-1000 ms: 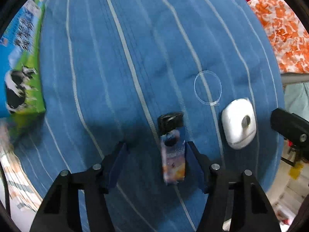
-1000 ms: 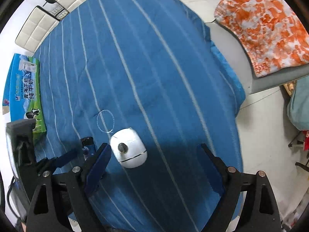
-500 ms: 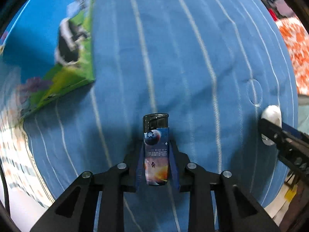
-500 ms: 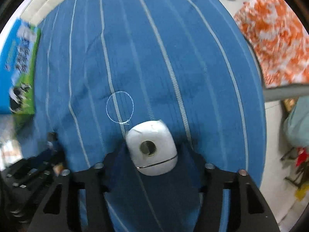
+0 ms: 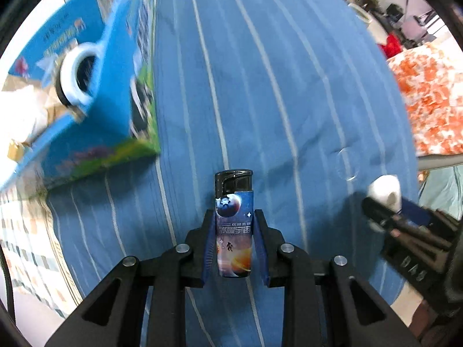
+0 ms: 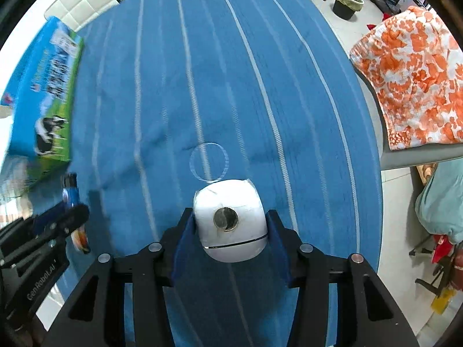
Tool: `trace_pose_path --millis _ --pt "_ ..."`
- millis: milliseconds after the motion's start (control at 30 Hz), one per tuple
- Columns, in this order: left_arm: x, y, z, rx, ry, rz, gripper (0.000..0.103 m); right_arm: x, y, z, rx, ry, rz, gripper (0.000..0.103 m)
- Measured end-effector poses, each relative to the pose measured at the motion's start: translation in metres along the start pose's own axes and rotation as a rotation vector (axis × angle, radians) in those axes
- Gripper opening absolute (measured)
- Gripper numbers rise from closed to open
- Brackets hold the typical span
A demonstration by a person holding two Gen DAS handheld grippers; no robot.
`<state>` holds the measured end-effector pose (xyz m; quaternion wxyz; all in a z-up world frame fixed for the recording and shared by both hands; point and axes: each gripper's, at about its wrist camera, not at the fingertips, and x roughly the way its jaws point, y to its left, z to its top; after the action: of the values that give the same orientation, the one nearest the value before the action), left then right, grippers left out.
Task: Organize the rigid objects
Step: 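Lift the lighter with the left gripper while the right gripper carries the white device toward the box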
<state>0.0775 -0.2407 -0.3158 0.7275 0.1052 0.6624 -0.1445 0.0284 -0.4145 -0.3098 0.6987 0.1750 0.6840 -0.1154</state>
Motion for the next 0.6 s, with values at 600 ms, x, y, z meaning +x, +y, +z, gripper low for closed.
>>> trace_pose_path --millis 600 --pt "-0.174 0.139 0.02 -0.068 -0.336 -0.041 0.023 -0.176 0.137 0.003 -0.095 -0.264 0.194 0.05"
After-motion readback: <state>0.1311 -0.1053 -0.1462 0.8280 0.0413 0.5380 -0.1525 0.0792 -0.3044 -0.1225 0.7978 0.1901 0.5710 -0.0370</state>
